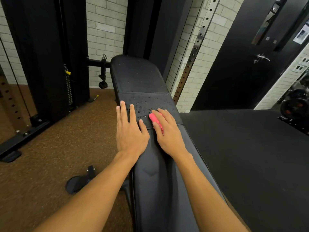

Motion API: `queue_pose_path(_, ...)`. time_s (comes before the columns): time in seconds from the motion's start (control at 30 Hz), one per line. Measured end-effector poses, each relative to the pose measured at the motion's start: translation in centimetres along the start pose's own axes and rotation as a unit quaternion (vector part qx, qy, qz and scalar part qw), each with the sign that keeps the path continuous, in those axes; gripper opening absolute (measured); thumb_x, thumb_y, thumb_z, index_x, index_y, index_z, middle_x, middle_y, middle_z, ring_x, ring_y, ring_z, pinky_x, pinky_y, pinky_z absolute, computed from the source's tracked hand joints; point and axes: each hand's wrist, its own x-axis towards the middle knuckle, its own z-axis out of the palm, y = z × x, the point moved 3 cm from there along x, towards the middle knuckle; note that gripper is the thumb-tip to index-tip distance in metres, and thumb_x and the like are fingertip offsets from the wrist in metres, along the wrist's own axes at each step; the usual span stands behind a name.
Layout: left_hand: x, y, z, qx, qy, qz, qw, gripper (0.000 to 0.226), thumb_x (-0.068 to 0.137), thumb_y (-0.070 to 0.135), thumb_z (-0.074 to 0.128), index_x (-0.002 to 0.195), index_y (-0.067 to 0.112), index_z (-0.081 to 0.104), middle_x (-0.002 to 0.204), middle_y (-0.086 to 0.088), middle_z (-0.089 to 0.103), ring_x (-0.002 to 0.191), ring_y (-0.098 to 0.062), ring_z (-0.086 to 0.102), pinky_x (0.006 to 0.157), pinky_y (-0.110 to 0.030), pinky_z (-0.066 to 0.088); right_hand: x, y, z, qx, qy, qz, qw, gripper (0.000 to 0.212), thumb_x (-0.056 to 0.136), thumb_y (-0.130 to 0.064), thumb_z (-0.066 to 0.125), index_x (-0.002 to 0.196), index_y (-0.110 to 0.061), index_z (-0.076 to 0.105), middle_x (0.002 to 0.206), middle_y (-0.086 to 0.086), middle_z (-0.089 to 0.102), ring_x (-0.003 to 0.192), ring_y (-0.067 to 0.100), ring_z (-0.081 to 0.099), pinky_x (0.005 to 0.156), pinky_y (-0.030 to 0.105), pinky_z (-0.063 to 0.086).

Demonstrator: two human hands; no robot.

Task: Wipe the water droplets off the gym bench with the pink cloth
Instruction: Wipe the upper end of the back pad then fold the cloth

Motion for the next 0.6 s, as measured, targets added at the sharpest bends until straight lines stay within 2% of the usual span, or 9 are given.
queue_pose_path(0.13, 0.6, 0.6, -0.6, 0.022, -0.017, -0.006, 1.0, 0.069, 0.108, 0.031, 0.046, 0.169, 0.012, 0.021, 0.179, -0.007, -0.005, 0.165, -0.029, -0.006, 0.131, -0.048, 0.023, -1.4, 1.7, -0.9, -0.005, 0.008, 0.04, 0.999, 0.049, 0.116, -0.04, 0.04, 0.163, -0.029, 0.042, 0.172, -0.007, 0.035, 0.164, 0.014, 0.019, 0.129, 0.028, 0.018)
queue_pose_path(0.27, 2.3, 1.3, -0.7, 0.039, -0.025, -0.02, 0.999, 0.072, 0.105, 0.032, 0.049, 0.169, 0.012, 0.022, 0.179, -0.011, -0.004, 0.165, -0.035, -0.006, 0.13, -0.052, 0.023, 0.6, 2.5, -1.0, -0.006, 0.031, 0.107, 0.994, 0.05, 0.116, -0.037, 0.039, 0.164, -0.023, 0.041, 0.172, 0.0, 0.035, 0.163, 0.022, 0.022, 0.132, 0.044, 0.025)
queue_pose_path(0.37, 2.9, 1.2, -0.3, 0.049, -0.012, -0.016, 0.999, 0.07, 0.105, 0.033, 0.048, 0.168, 0.012, 0.025, 0.179, -0.012, -0.001, 0.165, -0.036, -0.004, 0.129, -0.053, 0.025, 3.1, 2.4, -0.8, 0.008, 0.032, 0.131, 0.991, 0.05, 0.116, -0.034, 0.039, 0.164, -0.021, 0.04, 0.172, 0.005, 0.033, 0.163, 0.027, 0.021, 0.131, 0.049, 0.026)
queue_pose_path(0.5, 3.0, 0.7, 0.1, 0.046, 0.004, -0.009, 0.999, 0.068, 0.106, 0.033, 0.048, 0.168, 0.014, 0.028, 0.179, -0.009, 0.0, 0.165, -0.034, -0.003, 0.129, -0.053, 0.026, 5.9, 1.6, 0.0, 0.007, 0.02, 0.107, 0.994, 0.05, 0.116, -0.033, 0.039, 0.165, -0.022, 0.04, 0.173, 0.006, 0.032, 0.164, 0.029, 0.017, 0.133, 0.049, 0.02)
queue_pose_path(0.6, 3.0, 0.6, 0.2, 0.046, 0.008, -0.009, 0.999, 0.068, 0.106, 0.034, 0.046, 0.168, 0.015, 0.027, 0.179, -0.008, -0.001, 0.165, -0.032, -0.003, 0.129, -0.052, 0.025, 4.6, 0.6, 0.1, -0.005, -0.01, 0.025, 1.0, 0.049, 0.116, -0.036, 0.04, 0.164, -0.028, 0.041, 0.173, -0.001, 0.033, 0.164, 0.022, 0.016, 0.131, 0.035, 0.015)
